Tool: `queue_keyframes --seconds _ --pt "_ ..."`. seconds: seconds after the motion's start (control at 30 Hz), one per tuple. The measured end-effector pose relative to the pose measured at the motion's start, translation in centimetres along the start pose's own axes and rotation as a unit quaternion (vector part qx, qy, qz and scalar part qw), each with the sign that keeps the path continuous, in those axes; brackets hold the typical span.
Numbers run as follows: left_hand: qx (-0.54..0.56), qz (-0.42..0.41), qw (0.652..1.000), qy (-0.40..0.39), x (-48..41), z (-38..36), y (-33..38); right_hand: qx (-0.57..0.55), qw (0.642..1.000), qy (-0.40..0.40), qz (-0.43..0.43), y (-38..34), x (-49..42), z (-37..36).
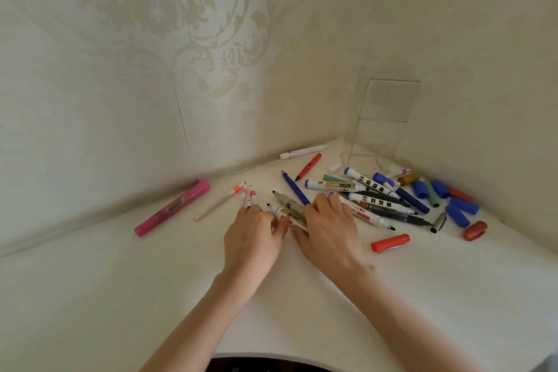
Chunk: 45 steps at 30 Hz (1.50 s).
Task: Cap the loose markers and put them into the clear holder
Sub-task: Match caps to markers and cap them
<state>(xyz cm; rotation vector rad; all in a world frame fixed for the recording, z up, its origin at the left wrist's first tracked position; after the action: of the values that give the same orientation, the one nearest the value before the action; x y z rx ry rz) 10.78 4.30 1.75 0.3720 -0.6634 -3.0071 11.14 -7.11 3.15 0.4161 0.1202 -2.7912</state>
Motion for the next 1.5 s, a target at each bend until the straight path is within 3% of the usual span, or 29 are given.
queue_keyframes --seconds 0.07,0.17,0.23,0.33,0.43,0.53,0.6,0.67,0.87,0.93,1.03,1.13,1.23,1.3,1.4,1.5 --pt "0.031 0.015 0.999 -0.015 -0.1 -0.4 -0.2 -0.022 1.000 -0.018 -0.008 0.3 0.1 -0.3" --pt "0.165 0.008 0.986 -0.032 -0.2 -0.7 0.3 -0.180 0.982 0.016 -0.050 1.8 0.4 0.6" --pt "0.322 0.029 0.945 -0.049 -0.2 -1.0 0.6 -0.264 0.963 0.040 -0.030 1.6 1.1 1.8" --pt "0.483 0.076 0.870 -0.054 -0.1 -1.5 0.6 -0.280 0.959 -0.045 0.027 1.7 1.7 1.6" --pt "0.477 0.082 0.874 -0.037 -0.2 -1.3 0.4 -0.294 0.950 -0.033 -0.101 8.6 0.4 0.8" --pt "0.450 0.062 0.890 -0.023 -0.2 -0.9 0.1 -0.134 0.955 0.045 -0.261 17.5 -0.4 1.1" --pt "0.434 0.037 0.900 -0.026 0.0 -0.4 0.5 -0.080 0.936 0.010 -0.343 22.3 -0.1 0.3" --pt "0.417 0.005 0.908 -0.038 0.3 -0.1 1.3 -0.103 0.927 -0.042 -0.359 24.4 0.1 -1.4" --pt "0.398 -0.038 0.915 -0.060 0.4 -0.7 2.7 -0.087 0.943 0.001 -0.320 24.4 -1.0 -1.6" --pt "0.391 -0.042 0.917 -0.065 0.2 -1.0 2.8 -0.133 0.947 0.039 -0.290 24.1 -2.2 -1.3" --pt "0.386 -0.039 0.919 -0.069 0.0 -1.2 2.8 -0.161 0.961 0.010 -0.225 22.4 -4.9 -2.2" --pt "0.385 -0.034 0.920 -0.067 0.0 -1.1 2.7 -0.128 0.964 -0.044 -0.231 21.7 -5.9 -3.3" --pt "0.382 -0.037 0.922 -0.061 0.1 -0.6 2.7 -0.179 0.961 0.009 -0.212 20.2 -5.6 -0.9" --pt "0.375 -0.049 0.924 -0.049 0.4 0.3 2.9 -0.318 0.933 0.023 -0.166 17.7 -4.5 0.9" --pt "0.372 -0.088 0.924 -0.017 1.1 2.3 3.5 -0.550 0.832 -0.026 -0.065 12.1 -1.2 2.2" --pt "0.352 -0.148 0.924 -0.017 2.3 3.6 4.7 -0.632 0.774 -0.048 -0.016 8.9 1.8 3.0"
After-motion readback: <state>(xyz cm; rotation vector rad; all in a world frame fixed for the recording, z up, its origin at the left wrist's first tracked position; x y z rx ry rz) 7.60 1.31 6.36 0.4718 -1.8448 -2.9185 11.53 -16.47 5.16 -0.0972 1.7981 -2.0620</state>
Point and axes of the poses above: each hand's wrist, its own x-axis away from the middle knuckle, its own z-axis out of the back of the hand, y = z × x, the point moved 10 cm from there along -x, towards the middle knuckle, and after that the axes turned 5 degrees about -y, right-handed, at the moved point
